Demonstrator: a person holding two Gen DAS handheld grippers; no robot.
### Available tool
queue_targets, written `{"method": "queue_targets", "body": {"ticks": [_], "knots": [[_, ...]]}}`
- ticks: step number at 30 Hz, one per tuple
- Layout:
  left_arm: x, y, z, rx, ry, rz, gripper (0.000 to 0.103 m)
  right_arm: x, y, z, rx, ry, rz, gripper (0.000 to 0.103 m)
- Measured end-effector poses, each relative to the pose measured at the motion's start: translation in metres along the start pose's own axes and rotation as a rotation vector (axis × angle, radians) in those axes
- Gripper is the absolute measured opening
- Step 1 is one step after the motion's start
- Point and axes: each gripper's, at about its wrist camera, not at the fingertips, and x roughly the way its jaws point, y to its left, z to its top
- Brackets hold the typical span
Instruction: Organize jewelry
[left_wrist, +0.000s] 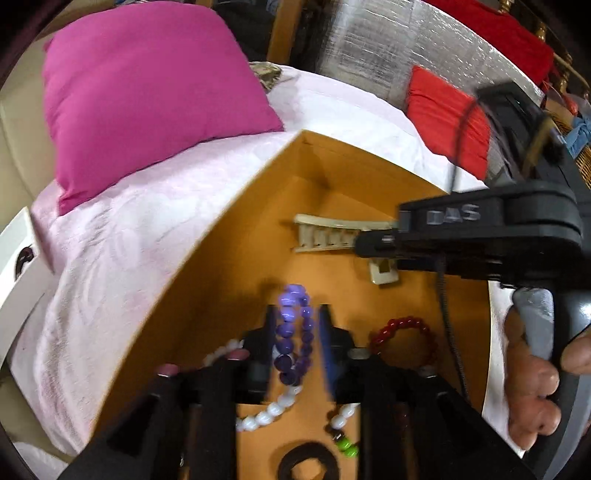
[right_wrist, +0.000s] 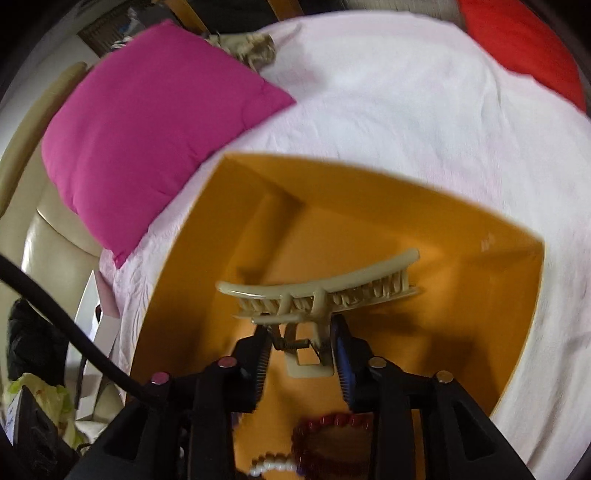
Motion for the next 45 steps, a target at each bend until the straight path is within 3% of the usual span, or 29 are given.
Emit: {"method": "queue_targets", "body": {"ticks": [1,2,5,11,17,26,45], "knots": [[-0.007,0.003,-0.002,-0.008,-0.016,0.014,0.053,-0.003,-0.003,-0.002,0.010,-0.001,0.008,0.041],[-0.013,0.004,-0.005,-0.009,-0.036,0.026,0.057,-0.009,-0.004,-0.006,0.005,-0.016,0.031,0.042],[-0.038,-0.001,-0.012,0.035,-0.082,0.055,0.058,-0.036,-0.002,-0.020,-0.029,-0.069,0.086,0.052],[-0.084,-0.018,-0.030,0.071,-0.142,0.090,0.069,-0.094,-0.017,-0.056,-0.028,-0.203,0.134,0.052],[-0.130,-0.034,-0.044,0.085,-0.180,0.168,0.081,-0.151,-0.013,-0.110,-0.190,-0.320,0.059,0.052],[-0.187,-0.071,-0.060,0.158,-0.251,0.280,0.083,-0.213,-0.008,-0.185,-0.326,-0.367,0.078,0.053],[-0.260,-0.107,-0.077,0.195,-0.376,0.352,0.089,-0.289,0.006,-0.265,-0.424,-0.488,0.109,0.058]]}}
